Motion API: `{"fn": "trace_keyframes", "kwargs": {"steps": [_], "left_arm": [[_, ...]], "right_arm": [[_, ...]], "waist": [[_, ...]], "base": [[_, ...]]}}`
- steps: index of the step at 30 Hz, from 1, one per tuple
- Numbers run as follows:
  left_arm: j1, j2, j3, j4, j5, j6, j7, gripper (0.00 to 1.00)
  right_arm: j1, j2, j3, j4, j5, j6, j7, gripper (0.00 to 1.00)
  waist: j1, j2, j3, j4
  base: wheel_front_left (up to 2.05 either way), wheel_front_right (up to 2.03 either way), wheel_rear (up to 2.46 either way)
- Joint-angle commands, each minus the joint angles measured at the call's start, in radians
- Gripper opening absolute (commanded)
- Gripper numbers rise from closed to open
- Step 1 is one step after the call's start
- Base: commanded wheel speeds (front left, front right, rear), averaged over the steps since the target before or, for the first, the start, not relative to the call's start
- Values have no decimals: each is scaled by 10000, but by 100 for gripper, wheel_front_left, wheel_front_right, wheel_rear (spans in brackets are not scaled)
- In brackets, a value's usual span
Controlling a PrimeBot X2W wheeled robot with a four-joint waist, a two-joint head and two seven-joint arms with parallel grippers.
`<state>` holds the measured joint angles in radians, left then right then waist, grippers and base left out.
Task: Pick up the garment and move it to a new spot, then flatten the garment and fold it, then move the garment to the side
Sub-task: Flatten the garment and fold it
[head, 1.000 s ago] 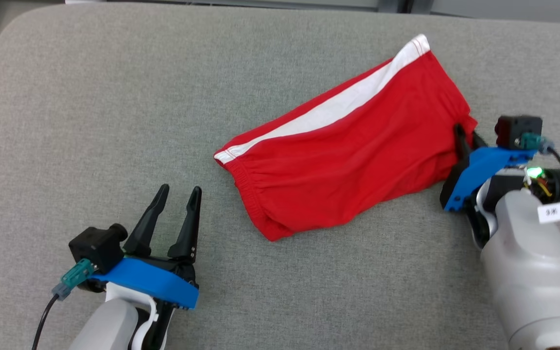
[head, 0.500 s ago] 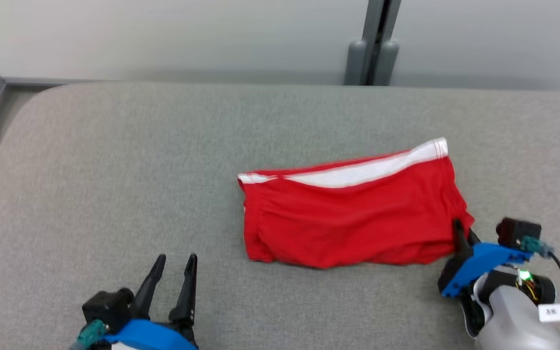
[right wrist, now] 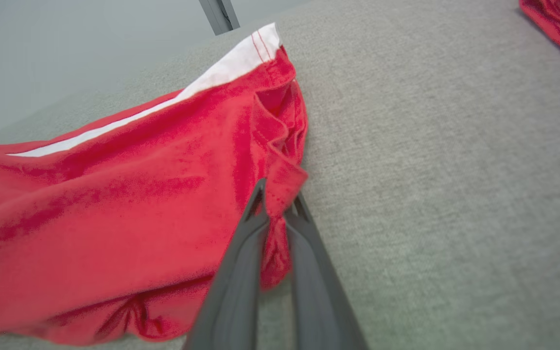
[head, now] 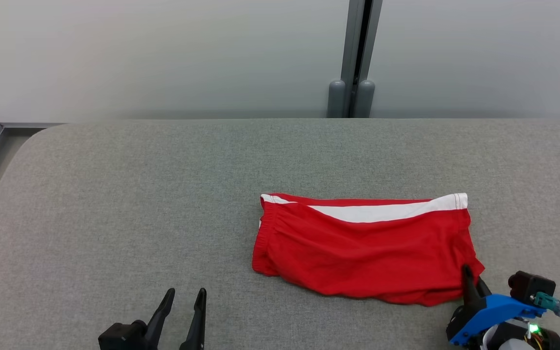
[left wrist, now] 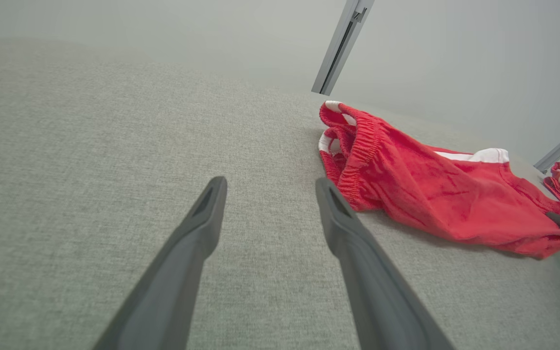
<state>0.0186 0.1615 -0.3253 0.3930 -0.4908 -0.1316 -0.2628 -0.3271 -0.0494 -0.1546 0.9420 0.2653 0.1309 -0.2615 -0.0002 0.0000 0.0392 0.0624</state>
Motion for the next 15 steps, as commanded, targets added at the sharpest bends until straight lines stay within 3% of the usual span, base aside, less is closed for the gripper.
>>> {"fn": "trace_keyframes", "kwargs": {"steps": [1,7,15], "left_arm": [[-16,14,-5,2,42,17,-23,100],[-325,4,-291,17,-65,17,-23,100],[-474,97,-562,90,-232,17,-23,100]], "right_arm": [[15,-36,13,-245,-85,-2,-42,0],[-488,-16,590,-1153,-63,-2,-43,0],[-1103,-28,3807,-2512,1331,-2,-36,0]], "waist": [[2,0,45,47],[2,0,191,338],[2,0,281,1209]], "base": [[0,0,0],[0,0,0],[0,0,0]]}}
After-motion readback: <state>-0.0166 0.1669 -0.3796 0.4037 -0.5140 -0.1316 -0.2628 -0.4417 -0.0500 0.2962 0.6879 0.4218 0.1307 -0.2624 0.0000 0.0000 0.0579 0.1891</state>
